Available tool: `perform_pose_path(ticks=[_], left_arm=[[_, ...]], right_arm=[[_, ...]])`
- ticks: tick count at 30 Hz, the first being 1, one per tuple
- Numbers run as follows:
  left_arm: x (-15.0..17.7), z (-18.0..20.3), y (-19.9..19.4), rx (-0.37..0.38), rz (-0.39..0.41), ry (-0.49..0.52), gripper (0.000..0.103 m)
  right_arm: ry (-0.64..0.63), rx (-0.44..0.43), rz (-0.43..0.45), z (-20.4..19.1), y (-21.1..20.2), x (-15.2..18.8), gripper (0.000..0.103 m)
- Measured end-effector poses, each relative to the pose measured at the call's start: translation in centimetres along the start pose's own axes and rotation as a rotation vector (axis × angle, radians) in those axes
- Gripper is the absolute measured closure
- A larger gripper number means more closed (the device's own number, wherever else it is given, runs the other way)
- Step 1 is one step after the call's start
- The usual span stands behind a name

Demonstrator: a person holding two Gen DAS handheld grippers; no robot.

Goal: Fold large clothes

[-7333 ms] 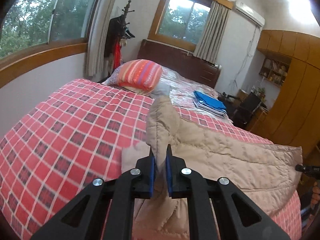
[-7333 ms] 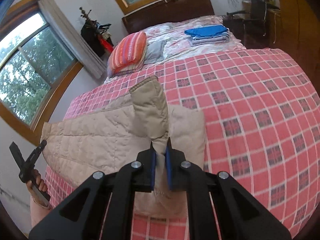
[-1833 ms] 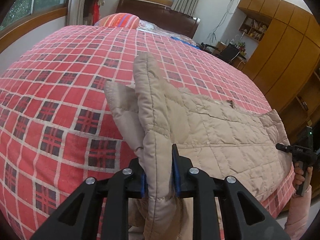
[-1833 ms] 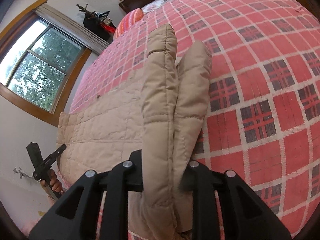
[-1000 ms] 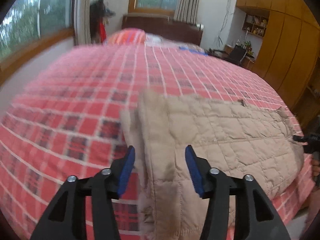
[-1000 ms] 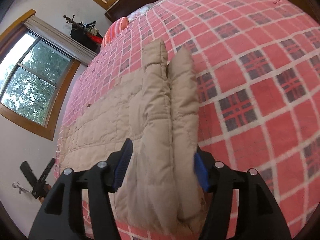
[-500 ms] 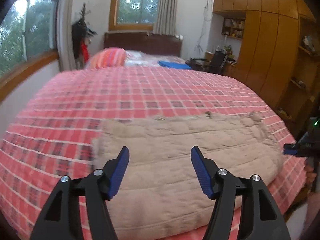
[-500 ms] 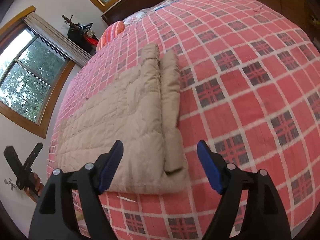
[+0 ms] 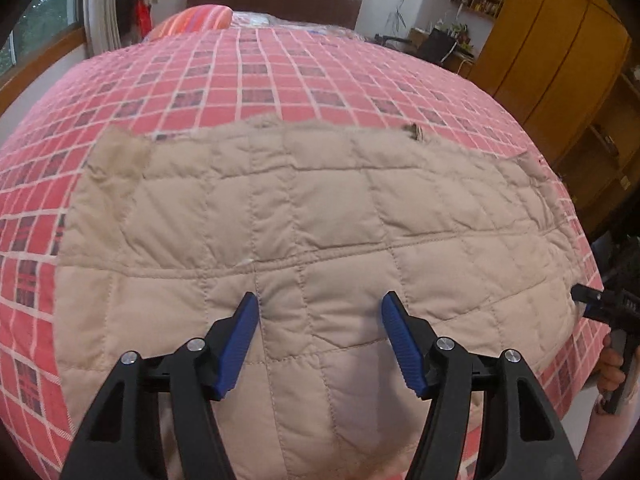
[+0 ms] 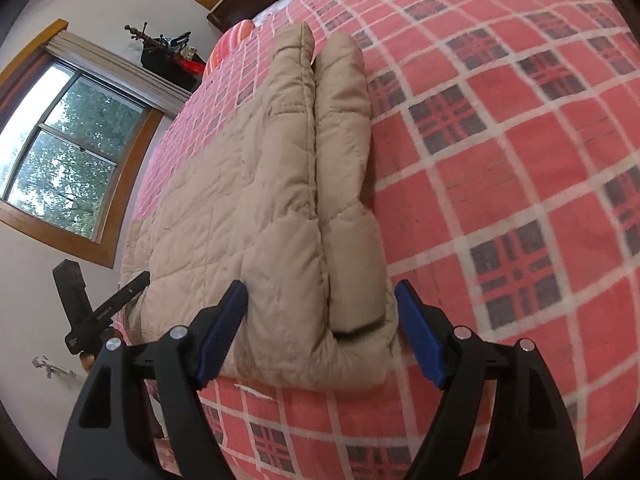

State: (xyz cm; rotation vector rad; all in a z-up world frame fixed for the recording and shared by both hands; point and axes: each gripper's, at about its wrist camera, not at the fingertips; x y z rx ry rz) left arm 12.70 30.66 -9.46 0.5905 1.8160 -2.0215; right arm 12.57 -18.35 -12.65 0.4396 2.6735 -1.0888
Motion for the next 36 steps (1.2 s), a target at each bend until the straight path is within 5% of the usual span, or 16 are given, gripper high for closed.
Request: perform_pose_path(ticks=[16, 20, 23, 26, 30, 36], left_arm=[[0.1, -1.0, 0.2, 0.053, -0.015, -0.015, 0.038], [-0.3, -2.3, 0.1, 0.108, -0.025, -0.055, 0.045], [-0.5, -3.7, 0.2, 0.12, -0.038, -0.092, 0.065], [-0.9, -4.9, 0.1, 0.19, -0.055, -0.123, 0.065], [-2.1, -4.9, -0.6, 0.25, -0.05, -0.109, 0.052], [-6.1, -0.2, 0.1, 0.324, -0.129, -0.011, 0.051]], right_arm=[[-0.037, -0.023, 0.027, -2.5, 1.0, 0.8, 0.077], [-0.081, -0.023, 0.057, -5.6, -0.3, 0.3, 0.079], [-0.137, -0.017, 0.075, -8.4, -1.2, -0.1, 0.079], [-0.196, 0.011, 0.078, -11.3, -1.5, -0.3, 0.079], [-0.27, 0.094, 0.071, -14.0, -0.9, -0.1, 0.079], [-0.324, 0.199, 0.061, -15.5, 0.4, 0.6, 0.079]])
Point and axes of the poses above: each gripper's, at about its wrist camera, not at the fingertips, and y roughly the way its jaws point, z to its right, x to its underside, and after that the axes turned 8 degrees about -x, right-handed
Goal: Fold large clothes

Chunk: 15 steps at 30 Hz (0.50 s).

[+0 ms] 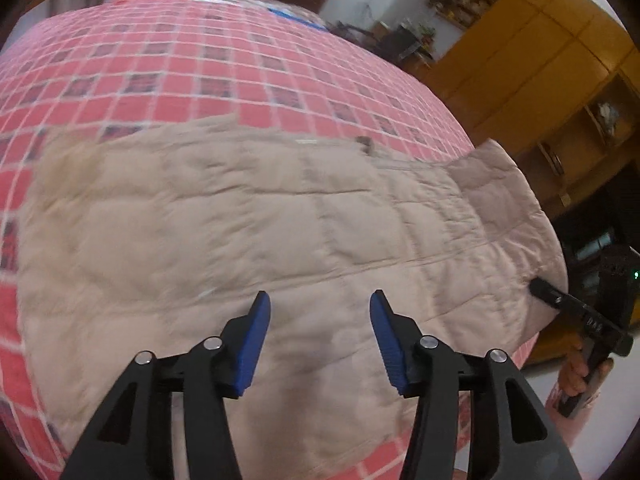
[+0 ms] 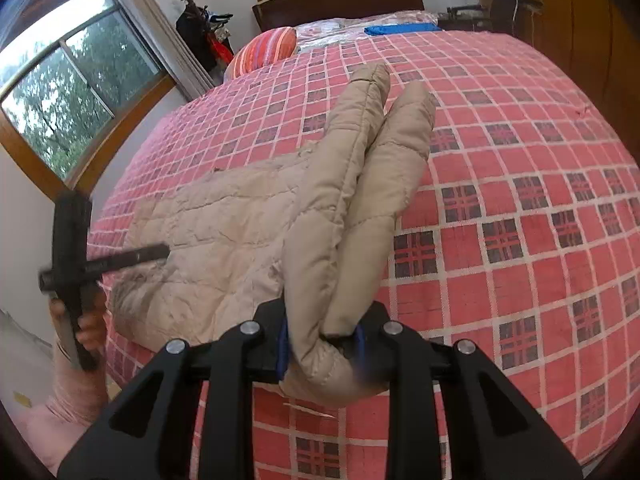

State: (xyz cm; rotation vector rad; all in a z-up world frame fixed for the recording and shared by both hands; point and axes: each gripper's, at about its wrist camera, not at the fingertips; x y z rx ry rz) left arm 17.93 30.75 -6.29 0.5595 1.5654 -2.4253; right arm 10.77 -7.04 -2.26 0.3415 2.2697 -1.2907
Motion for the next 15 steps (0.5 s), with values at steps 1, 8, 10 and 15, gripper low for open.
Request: perform_pose_path(ticks=[1, 8, 10, 15], left_arm=[[-1.0, 0.9, 0.3, 0.024, -0.023, 0.01, 0.05], [-7.8, 10.4, 1.0, 0.164, -0.093, 0.087, 0.036], [-9.4, 13.1, 1.7, 0.193, -0.122, 0.116, 0.031], [-12.9, 18.3, 4.8, 0.154, -0.198, 0.172, 0.031]], right_arm=[[-0.01, 0.007, 0.001, -0.4, 0.0, 0.0, 0.079], [-0.064, 0.039, -0.007, -1.2, 0.1, -0.3, 0.079], [-0.075, 0.041, -0.009, -1.2, 0.1, -0.3, 0.079], [-0.101, 0.03, -0.008, -1.7, -0.3, 0.0, 0.079]])
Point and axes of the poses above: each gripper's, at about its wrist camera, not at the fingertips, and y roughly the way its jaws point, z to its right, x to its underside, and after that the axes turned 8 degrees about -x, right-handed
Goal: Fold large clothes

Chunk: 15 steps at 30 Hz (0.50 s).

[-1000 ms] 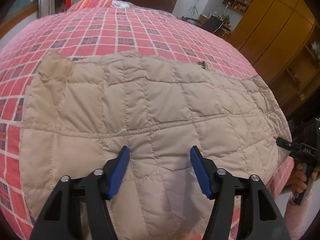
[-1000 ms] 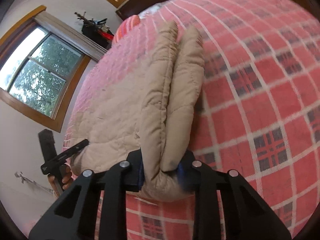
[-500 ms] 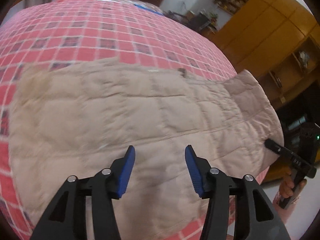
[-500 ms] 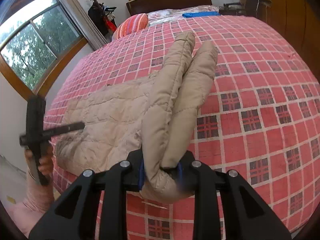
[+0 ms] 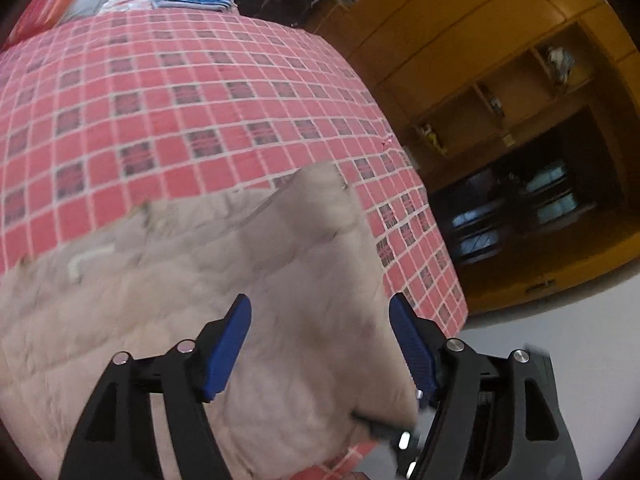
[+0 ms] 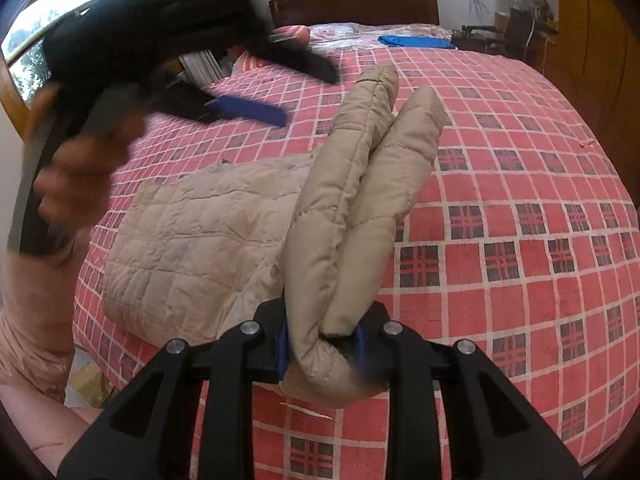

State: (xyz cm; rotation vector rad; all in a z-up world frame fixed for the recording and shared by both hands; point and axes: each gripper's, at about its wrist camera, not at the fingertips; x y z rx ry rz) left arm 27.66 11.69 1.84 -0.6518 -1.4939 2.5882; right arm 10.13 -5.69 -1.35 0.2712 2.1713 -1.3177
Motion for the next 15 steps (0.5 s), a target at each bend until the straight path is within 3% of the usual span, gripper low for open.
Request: perform_pose_path(ticks=[6, 9, 12, 15], left_arm=[[-3.0, 2.0, 2.5, 0.003, -0.091, 0.002, 0.031], [-3.2, 2.9, 4.0, -0.105, -0.135, 0.034, 0.031], [-3.5, 2.9, 5.3, -0.156, -0.168, 0.028, 0.034], [-3.6, 1.9, 5.8, -0.152, -0.189, -0.004, 0.06]], right_arm=[[-0.046, -0.014, 0.004, -0.7, -0.1, -0.3, 0.079], [-0.049, -0.03, 0.006, -0.8, -0.1, -0.5, 0.079], [-0.049, -0.047, 0.011, -0.7, -0.2, -0.6, 0.079], [-0.04, -0.049, 0.012, -0.6, -0.2, -0.5, 0.079]])
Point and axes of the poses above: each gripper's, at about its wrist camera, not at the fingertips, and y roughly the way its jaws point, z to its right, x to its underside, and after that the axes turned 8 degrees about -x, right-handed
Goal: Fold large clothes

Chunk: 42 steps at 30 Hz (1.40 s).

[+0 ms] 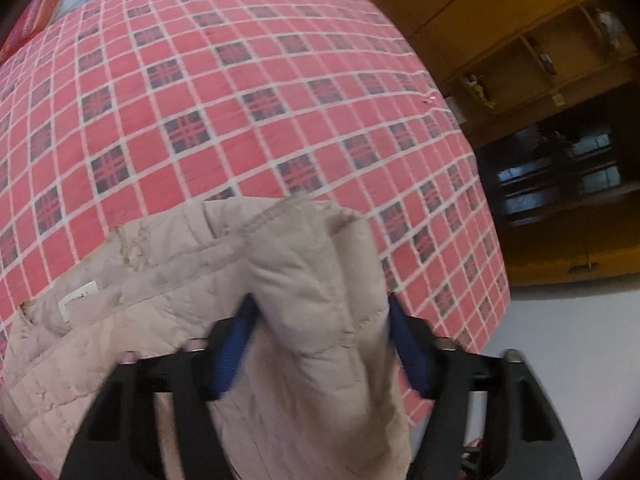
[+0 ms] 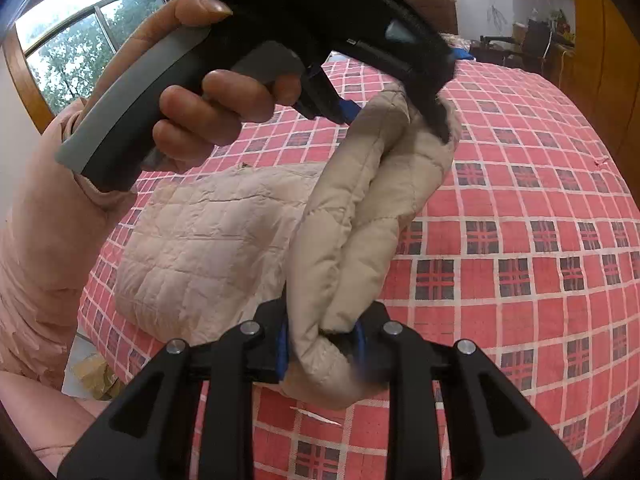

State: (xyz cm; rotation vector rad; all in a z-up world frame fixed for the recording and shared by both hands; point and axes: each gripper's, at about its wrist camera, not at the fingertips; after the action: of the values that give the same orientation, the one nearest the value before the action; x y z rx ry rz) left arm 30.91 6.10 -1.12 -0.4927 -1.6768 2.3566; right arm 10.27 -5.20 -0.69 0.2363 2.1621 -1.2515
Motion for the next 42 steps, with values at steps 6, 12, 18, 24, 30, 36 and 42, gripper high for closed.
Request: perform_pose_path(ticks=[6, 12, 18, 24, 30, 36, 42], left_arm=[[1.0, -1.3, -2.5, 0.004, 0.057, 0.001, 0.083], [3.7, -4.6, -8.6, 0.02, 0.153, -0.012, 0.086], [7.4, -10.6, -13.9, 0.015, 0.233, -0.07, 0.087], [10.6, -16.9, -16.0, 0.013, 0.264, -0.144, 0.087], [14.3, -24.1, -16.3, 0.074, 0.287, -0.223, 0.087], [17.5, -29.8, -14.3, 0.134, 0.284, -0.299, 0.087], [19.3, -33.7, -11.9, 0.163, 0.28, -0.328, 0.087]], right_arm=[[-0.001, -0.051, 0.006, -0.8, -0.3, -0.5, 0.079], [-0.059, -0.098, -0.011, -4.8, -0.4, -2.1, 0.079], [-0.144, -0.105, -0.077, -10.6, 1.3, -3.9, 0.079], [-0.233, -0.098, -0.158, -16.6, 4.5, -4.9, 0.079], [-0.336, -0.08, -0.222, -21.7, 8.1, -4.6, 0.079], [-0.38, -0.072, -0.279, -24.5, 11.5, -3.6, 0.079], [-0.392, -0.082, -0.32, -26.2, 14.7, -2.6, 0.079]])
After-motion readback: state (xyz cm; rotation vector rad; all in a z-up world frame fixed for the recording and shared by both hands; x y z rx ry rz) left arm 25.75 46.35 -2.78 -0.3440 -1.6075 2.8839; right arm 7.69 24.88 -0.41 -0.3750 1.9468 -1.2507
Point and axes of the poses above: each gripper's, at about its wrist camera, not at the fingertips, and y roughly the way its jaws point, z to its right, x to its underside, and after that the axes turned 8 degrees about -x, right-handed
